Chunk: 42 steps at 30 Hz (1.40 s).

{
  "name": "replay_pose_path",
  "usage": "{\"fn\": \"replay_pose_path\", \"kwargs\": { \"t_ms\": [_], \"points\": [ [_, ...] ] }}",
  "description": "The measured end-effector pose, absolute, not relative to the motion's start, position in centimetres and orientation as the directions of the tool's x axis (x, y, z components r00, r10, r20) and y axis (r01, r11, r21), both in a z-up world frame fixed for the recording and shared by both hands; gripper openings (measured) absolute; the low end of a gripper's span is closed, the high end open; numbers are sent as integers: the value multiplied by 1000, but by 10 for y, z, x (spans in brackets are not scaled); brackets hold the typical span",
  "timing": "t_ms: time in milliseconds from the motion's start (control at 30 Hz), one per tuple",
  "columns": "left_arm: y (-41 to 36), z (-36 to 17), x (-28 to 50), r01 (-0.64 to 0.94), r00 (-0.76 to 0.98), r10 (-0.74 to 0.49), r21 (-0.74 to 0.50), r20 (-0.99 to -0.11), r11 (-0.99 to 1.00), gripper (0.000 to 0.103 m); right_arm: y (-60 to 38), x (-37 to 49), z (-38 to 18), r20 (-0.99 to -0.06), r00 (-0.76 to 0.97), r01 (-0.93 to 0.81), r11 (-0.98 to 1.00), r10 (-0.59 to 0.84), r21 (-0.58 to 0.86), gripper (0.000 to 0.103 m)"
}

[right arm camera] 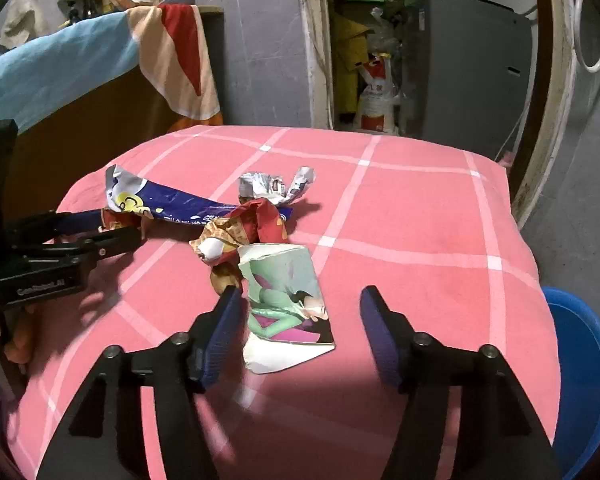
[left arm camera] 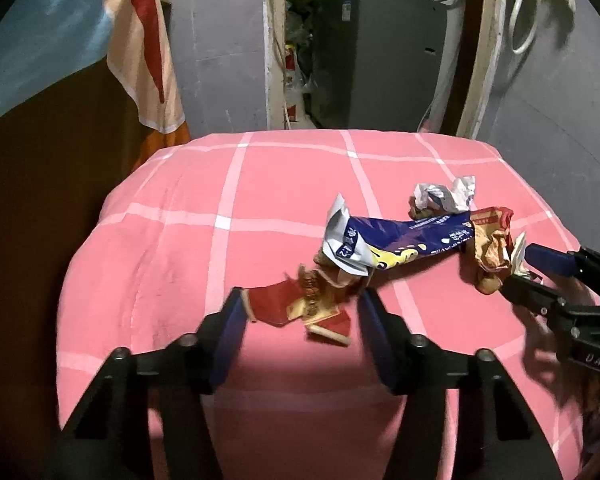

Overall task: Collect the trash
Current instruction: 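Grasp the brown paper scrap with the left tool while the right tool grasps the green-white card, then carry both held items over the blue bucket and open both tools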

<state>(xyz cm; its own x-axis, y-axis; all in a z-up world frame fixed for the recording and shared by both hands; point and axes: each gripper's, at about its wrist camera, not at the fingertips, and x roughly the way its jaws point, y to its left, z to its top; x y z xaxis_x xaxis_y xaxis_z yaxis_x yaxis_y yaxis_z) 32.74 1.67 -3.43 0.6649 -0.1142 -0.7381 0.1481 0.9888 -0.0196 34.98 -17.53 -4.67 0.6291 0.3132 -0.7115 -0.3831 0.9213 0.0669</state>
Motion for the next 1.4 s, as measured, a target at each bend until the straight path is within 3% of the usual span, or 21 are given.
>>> {"fn": "replay_pose_path", "kwargs": {
  "t_ms": [167, 333, 800, 1400],
  "points": [
    [16, -35, 326, 163, 655, -134, -35, -744, 986, 33, -178, 350, -47, -710, 623, -386, 918, 328, 86, 38],
    [11, -34, 319, 173, 649, -156, -56, -744, 983, 24, -181, 348, -47, -702, 621, -395, 913, 347, 102, 37],
    [-12, -23, 275, 180, 688, -240, -160, -685, 971, 21, -195, 320, -37, -643, 658, -402, 905, 392, 140, 37],
    [-58, 38, 242, 250, 832, -341, -252, -437, 935, 21, -229, 264, 30, -420, 835, -367, 929, 355, 56, 37]
  ]
}}
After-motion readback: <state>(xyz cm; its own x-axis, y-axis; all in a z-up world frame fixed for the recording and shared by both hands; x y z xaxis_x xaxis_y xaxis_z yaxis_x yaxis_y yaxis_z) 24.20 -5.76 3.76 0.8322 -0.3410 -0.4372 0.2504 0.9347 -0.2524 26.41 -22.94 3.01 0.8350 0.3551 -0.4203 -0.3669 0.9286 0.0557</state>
